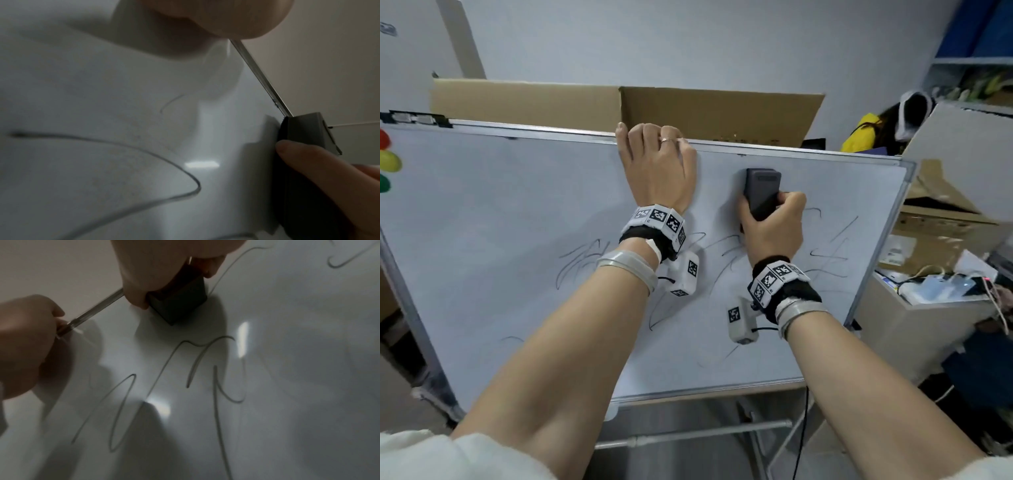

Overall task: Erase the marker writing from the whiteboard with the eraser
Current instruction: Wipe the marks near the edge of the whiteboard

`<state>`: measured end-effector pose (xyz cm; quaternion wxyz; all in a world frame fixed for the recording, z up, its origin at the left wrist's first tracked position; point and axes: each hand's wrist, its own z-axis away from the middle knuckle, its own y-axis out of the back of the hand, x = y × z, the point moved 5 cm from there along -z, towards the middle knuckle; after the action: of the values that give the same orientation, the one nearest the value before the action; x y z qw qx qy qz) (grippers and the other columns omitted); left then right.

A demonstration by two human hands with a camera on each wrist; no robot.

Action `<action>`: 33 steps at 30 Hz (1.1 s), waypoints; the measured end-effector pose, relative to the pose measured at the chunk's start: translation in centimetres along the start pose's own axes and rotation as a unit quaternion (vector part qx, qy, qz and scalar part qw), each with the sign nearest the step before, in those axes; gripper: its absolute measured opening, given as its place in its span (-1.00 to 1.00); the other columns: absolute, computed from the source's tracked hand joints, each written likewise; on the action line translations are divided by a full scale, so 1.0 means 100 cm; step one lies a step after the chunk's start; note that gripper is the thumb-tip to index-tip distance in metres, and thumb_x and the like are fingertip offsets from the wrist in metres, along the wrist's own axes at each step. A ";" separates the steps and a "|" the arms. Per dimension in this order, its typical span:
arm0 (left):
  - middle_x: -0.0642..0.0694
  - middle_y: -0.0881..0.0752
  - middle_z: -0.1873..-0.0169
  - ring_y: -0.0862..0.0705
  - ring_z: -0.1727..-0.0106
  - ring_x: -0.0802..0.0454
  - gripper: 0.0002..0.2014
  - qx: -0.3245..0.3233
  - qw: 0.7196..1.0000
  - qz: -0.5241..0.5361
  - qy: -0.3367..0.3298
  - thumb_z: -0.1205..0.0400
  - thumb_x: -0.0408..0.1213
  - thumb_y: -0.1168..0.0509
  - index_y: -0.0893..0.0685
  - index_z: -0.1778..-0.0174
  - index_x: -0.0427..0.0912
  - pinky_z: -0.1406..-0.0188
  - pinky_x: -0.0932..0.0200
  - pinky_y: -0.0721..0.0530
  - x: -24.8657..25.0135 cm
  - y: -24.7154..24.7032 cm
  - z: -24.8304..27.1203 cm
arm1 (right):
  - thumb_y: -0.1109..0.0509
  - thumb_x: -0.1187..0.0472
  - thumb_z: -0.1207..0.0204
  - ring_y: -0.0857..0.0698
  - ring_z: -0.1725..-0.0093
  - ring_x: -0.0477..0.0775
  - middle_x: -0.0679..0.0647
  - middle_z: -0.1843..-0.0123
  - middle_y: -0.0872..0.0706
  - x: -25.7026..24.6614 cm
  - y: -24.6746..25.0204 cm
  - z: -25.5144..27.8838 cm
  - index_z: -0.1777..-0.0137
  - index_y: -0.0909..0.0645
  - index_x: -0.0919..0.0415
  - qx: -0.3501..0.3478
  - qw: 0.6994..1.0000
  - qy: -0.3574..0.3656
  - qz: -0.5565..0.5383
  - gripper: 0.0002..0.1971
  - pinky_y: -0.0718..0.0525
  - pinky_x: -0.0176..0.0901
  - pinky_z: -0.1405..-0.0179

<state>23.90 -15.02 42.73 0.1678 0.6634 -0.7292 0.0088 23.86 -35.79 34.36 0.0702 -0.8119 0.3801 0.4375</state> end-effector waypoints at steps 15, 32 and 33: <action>0.00 -0.73 0.05 -0.60 -0.29 -0.12 -0.68 -0.017 0.999 -0.032 0.033 -0.62 -0.13 -0.10 -0.78 0.03 -0.05 -0.68 -0.30 -0.16 0.036 -0.005 0.006 | -0.52 -0.31 -0.32 -0.67 0.09 -0.01 -0.09 0.01 -0.61 0.008 0.001 -0.011 -0.03 -0.29 -0.09 -0.044 0.997 0.052 -0.021 -0.46 -0.67 -0.03 0.20; 0.00 -0.68 -0.14 -0.48 -0.50 -0.07 -0.62 -0.032 0.992 -0.065 0.107 -0.67 -0.09 0.00 -0.75 -0.06 -0.01 -0.73 -0.14 -0.06 0.111 -0.040 0.028 | -0.55 -0.24 -0.33 -0.61 0.05 0.00 -0.09 -0.03 -0.55 0.099 0.060 -0.083 -0.02 -0.29 -0.05 -0.057 0.995 0.072 -0.038 -0.46 -0.54 -0.12 0.22; 0.02 -0.67 -0.15 -0.47 -0.50 -0.05 -0.61 -0.046 0.992 -0.062 0.099 -0.67 -0.09 0.01 -0.75 -0.09 0.01 -0.74 -0.14 -0.04 0.109 -0.039 0.027 | -0.56 -0.23 -0.33 -0.59 0.03 0.00 -0.08 -0.03 -0.54 0.092 0.054 -0.078 -0.02 -0.34 0.00 -0.074 0.992 0.101 -0.030 -0.47 -0.52 -0.13 0.23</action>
<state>26.39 -26.61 42.13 0.2703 0.6947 -0.6659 0.0304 28.34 -48.12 33.22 -0.0155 -0.8660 0.3269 0.3780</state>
